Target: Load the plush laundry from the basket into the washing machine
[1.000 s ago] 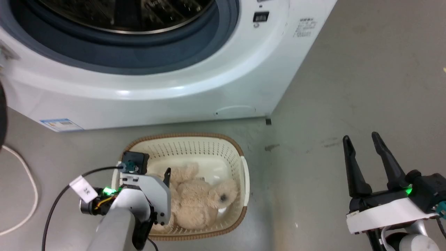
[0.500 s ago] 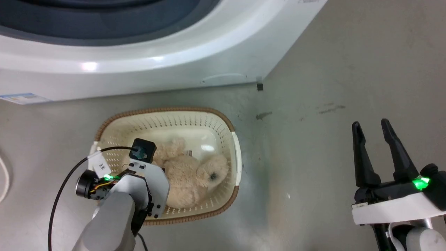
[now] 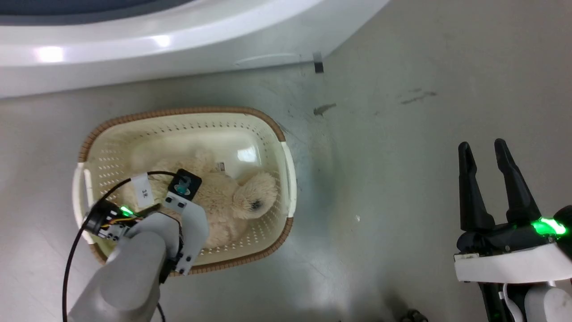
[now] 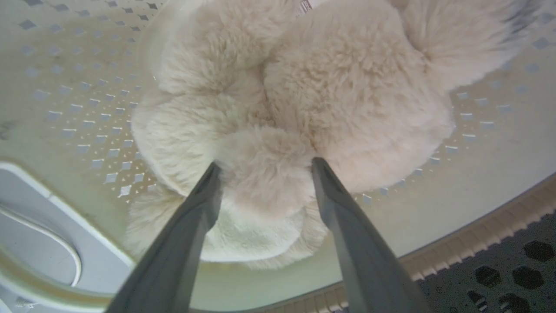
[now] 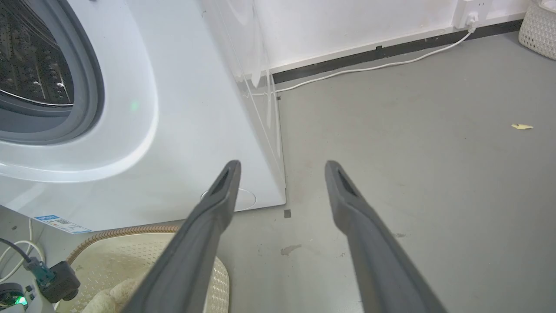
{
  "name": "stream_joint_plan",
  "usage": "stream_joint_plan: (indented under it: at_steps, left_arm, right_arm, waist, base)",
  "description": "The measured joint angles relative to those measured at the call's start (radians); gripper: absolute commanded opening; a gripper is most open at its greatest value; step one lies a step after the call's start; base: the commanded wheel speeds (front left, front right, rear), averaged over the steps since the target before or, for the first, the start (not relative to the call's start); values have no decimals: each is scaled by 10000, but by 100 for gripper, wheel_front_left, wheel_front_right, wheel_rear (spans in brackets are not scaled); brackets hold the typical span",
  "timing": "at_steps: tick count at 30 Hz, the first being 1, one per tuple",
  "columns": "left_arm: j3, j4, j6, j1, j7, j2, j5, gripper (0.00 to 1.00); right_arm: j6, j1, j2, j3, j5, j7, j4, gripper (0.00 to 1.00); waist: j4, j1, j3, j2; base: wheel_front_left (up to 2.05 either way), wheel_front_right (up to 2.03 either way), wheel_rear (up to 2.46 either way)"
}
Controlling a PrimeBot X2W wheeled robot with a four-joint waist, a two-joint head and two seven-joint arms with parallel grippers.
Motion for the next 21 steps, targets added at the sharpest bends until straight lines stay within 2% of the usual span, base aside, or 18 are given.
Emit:
stream_joint_plan:
  at_steps: [16,17,18,19,21]
  left_arm:
    - [-1095,226,186,-878,1407,596,48,100]
    - [-1177,242,178,-939,1499,625,48,78]
    - [-1260,251,171,-989,1569,656,50,34]
    - [-1348,251,153,-1034,1576,685,48,0]
    - [-1434,293,123,-1144,1714,734,29,0]
  right_arm:
    - [0,-369,0,207,692,-337,-278,100]
    - [0,-382,0,232,723,-351,-284,100]
    - [0,-389,0,251,775,-384,-286,100]
    - [0,-397,0,268,830,-401,-293,100]
    - [0,-460,0,301,940,-437,-307,100]
  waist:
    - [-460,0,1515,0]
    - [-488,0,1592,0]
    - [-518,0,1664,0]
    - [-550,0,1738,0]
    - [-615,0,1878,0]
  base:
    - [0,0,0]
    - [0,0,0]
    - [0,0,0]
    - [0,0,0]
    - [0,0,0]
